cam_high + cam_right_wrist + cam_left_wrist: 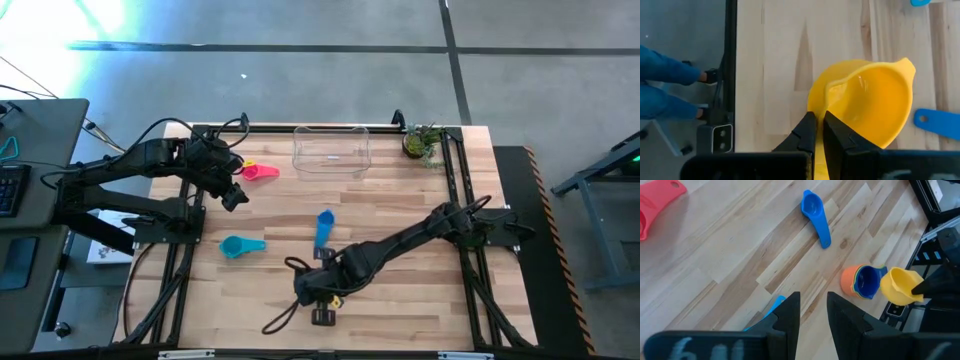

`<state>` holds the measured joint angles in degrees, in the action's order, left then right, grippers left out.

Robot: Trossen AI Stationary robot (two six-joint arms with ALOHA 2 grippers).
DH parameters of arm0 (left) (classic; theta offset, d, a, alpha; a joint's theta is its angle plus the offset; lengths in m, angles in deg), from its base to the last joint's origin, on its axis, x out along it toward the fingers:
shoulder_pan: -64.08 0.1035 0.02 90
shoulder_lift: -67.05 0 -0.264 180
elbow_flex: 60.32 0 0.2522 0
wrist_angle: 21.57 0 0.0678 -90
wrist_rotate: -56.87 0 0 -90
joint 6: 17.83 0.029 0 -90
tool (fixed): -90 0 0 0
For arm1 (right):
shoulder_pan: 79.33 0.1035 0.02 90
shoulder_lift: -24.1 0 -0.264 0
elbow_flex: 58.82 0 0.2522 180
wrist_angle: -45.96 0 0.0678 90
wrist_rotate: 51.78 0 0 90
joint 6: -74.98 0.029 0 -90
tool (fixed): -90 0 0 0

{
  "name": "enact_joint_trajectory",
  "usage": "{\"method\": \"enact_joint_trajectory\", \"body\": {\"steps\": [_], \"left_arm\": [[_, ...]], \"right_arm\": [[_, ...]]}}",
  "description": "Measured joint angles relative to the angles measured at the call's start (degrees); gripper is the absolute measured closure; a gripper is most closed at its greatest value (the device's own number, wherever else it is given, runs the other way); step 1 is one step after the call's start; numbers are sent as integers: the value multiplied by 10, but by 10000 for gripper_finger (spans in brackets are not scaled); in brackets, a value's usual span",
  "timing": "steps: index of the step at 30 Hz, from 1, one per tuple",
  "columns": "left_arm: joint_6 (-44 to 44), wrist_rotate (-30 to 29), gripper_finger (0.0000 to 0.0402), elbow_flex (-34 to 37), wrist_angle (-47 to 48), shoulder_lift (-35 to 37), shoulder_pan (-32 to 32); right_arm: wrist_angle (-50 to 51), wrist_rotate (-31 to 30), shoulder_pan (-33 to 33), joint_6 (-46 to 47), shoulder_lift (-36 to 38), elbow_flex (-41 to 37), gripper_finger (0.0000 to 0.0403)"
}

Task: Nest measuring cups in basket
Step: Stack the yellow measuring cup in the dark blue measuring cup

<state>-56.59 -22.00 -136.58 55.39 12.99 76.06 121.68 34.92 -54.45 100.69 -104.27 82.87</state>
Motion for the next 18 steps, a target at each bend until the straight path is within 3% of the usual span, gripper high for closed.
{"method": "enact_joint_trajectory", "body": {"steps": [18], "left_arm": [[10,0,314,0,0,0,0]], "right_arm": [[14,22,3,28,-46,-2,398]]}}
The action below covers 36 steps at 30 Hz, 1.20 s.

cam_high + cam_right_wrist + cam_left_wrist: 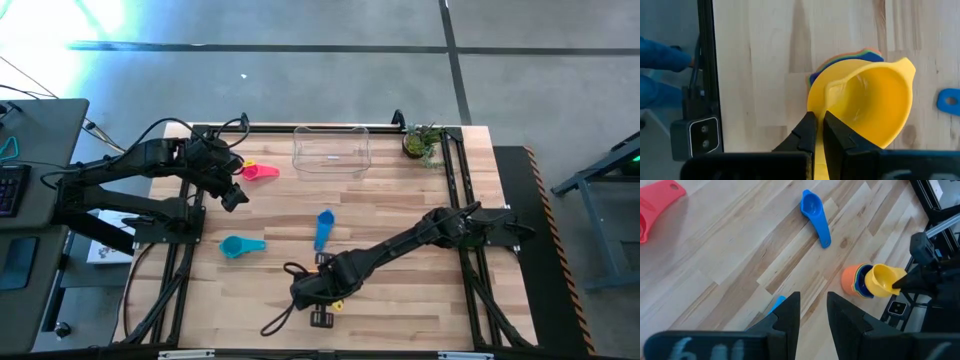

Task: Nest measuring cups in basket
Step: Stack the yellow measuring cup in the dark blue measuring cup

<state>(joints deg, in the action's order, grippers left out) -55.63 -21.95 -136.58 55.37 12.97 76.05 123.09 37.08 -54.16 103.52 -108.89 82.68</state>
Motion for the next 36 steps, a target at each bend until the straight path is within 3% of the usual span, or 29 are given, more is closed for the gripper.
{"method": "enact_joint_trajectory", "body": {"steps": [36], "left_arm": [[10,0,314,0,0,0,0]], "right_arm": [[11,29,-12,32,-10,0,381]]}}
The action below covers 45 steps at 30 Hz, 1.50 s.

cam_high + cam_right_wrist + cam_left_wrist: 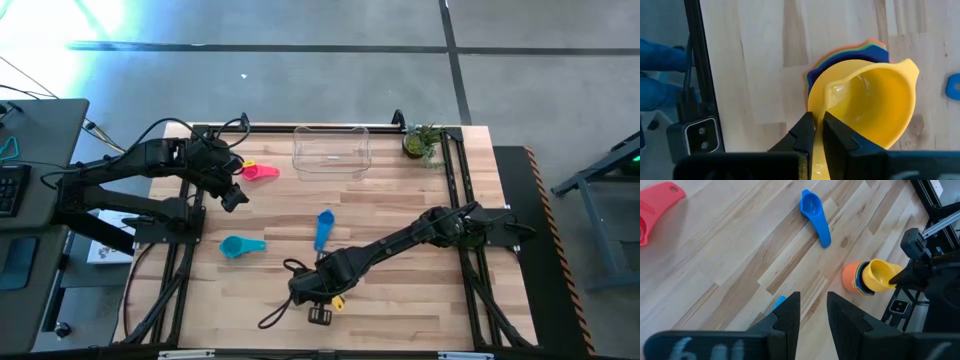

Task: Nest measuring cups in basket
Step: Stack the yellow measuring cup in the dark blue measuring cup

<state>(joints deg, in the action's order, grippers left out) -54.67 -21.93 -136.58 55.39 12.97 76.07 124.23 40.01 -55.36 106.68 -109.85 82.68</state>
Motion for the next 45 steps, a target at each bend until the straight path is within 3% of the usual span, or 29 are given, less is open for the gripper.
{"method": "enact_joint_trajectory", "body": {"steps": [14,23,33,45], "left_arm": [[0,0,314,0,0,0,0],[0,2,314,0,0,0,0],[14,5,314,0,0,0,0],[38,5,314,0,0,0,0]], "right_arm": [[11,-7,0,18,0,0,294],[11,46,0,47,4,0,284],[5,88,33,192,9,1,284],[-87,38,71,368,-21,0,284]]}}
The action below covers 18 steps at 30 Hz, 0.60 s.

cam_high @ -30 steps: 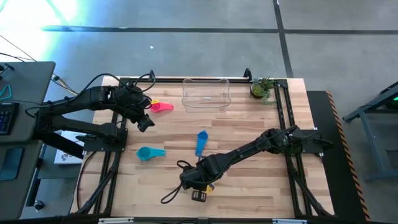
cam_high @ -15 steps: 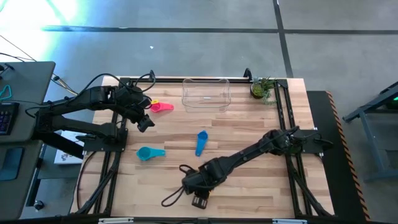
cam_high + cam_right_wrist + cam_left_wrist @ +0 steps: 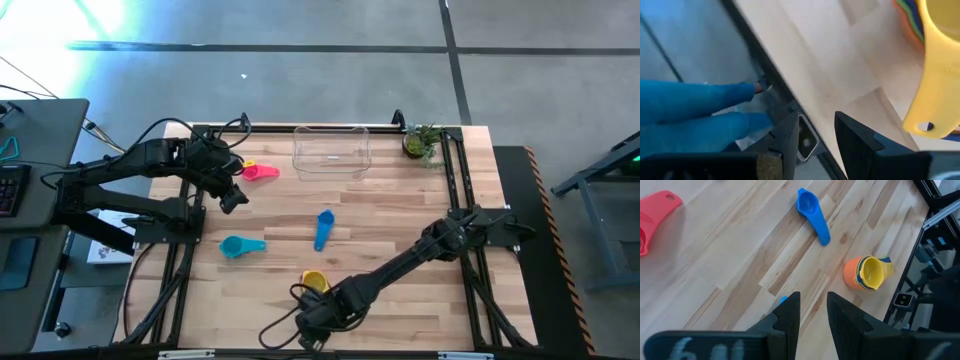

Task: Nest measuring cups in basket
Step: Stack the yellow measuring cup in the dark blue measuring cup

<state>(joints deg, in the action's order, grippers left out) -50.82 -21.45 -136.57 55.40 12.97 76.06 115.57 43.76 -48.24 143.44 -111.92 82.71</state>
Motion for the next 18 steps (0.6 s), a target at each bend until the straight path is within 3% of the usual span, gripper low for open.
{"method": "enact_joint_trajectory", "body": {"steps": [8,18], "left_arm": [[15,0,314,0,1,0,0],[22,0,314,0,1,0,0]], "right_arm": [[-1,-73,1,64,-8,0,284],[35,-58,-11,91,-18,0,284]]}}
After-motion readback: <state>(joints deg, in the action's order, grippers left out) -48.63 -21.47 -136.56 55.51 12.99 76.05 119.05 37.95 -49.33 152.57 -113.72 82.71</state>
